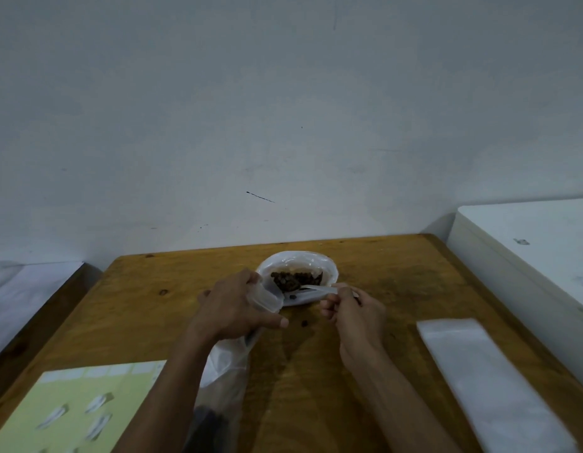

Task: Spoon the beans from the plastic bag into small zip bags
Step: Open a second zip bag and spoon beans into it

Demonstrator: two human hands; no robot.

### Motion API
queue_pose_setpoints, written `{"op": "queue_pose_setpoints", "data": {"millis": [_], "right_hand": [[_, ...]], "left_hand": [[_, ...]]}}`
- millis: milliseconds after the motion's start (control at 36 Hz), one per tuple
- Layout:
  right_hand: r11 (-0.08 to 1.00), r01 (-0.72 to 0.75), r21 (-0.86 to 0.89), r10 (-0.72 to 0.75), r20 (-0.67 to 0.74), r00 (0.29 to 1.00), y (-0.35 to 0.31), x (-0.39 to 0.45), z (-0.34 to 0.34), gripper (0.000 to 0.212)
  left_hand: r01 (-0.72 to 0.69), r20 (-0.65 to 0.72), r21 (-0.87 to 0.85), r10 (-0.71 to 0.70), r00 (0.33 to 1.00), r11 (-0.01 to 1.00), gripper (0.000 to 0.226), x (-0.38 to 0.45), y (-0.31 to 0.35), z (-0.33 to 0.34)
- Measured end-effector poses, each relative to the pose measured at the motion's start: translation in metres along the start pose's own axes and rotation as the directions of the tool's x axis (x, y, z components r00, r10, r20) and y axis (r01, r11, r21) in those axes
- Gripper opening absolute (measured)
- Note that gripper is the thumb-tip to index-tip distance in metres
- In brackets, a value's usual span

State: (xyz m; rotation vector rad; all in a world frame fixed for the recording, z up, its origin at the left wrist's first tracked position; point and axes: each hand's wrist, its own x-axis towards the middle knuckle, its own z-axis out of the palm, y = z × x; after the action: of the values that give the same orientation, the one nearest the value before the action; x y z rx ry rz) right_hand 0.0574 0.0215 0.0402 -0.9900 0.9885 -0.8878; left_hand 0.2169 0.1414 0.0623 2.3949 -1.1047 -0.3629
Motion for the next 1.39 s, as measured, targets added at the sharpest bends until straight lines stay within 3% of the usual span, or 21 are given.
{"op": "queue_pose_setpoints", "data": {"millis": [306, 472, 556, 639, 722, 972, 1167, 1389], "right_hand": [[0.991, 0.13, 0.013, -0.131, 0.085, 0.988, -0.027, -0.02, -0.032, 0.019], [0.969, 0.236, -0.072, -0.221, 0.17, 0.96, -0.034, -0.031, -0.032, 0.016], [0.905, 0.366, -0.216, -0.314, 0.239, 0.919, -0.035, -0.037, -0.032, 0.018], [0.768, 0.534, -0.353, -0.438, 0.318, 0.841, -0.034, -0.041, -0.034, 0.019], [0.718, 0.598, -0.357, -0.501, 0.331, 0.799, -0.034, -0.044, -0.039, 0.019], [0.706, 0.652, -0.278, -0.592, 0.275, 0.758, -0.033, -0.05, -0.052, 0.018], [0.645, 0.685, -0.338, -0.658, 0.21, 0.723, -0.026, -0.04, -0.058, 0.015], [0.653, 0.636, -0.411, -0.63, 0.17, 0.757, -0.014, -0.029, -0.059, 0.018]], "left_hand": [[-0.016, -0.053, 0.045, 0.018, 0.998, 0.999, 0.102, -0.009, 0.011, 0.001], [-0.022, -0.047, 0.041, 0.024, 0.999, 0.999, 0.103, -0.015, 0.022, 0.001], [-0.043, -0.057, 0.011, 0.043, 0.997, 0.999, 0.103, -0.017, 0.026, 0.002], [-0.057, -0.068, -0.029, 0.055, 0.996, 0.998, 0.102, -0.016, 0.025, 0.001], [-0.07, -0.091, -0.035, 0.066, 0.994, 0.997, 0.103, -0.016, 0.021, 0.0], [-0.087, -0.148, -0.019, 0.083, 0.985, 0.996, 0.096, -0.024, 0.022, -0.004], [-0.134, -0.282, -0.253, 0.06, 0.957, 0.958, 0.109, -0.036, 0.024, -0.013], [-0.245, -0.407, -0.49, 0.029, 0.913, 0.836, 0.108, -0.049, 0.015, -0.015]]}}
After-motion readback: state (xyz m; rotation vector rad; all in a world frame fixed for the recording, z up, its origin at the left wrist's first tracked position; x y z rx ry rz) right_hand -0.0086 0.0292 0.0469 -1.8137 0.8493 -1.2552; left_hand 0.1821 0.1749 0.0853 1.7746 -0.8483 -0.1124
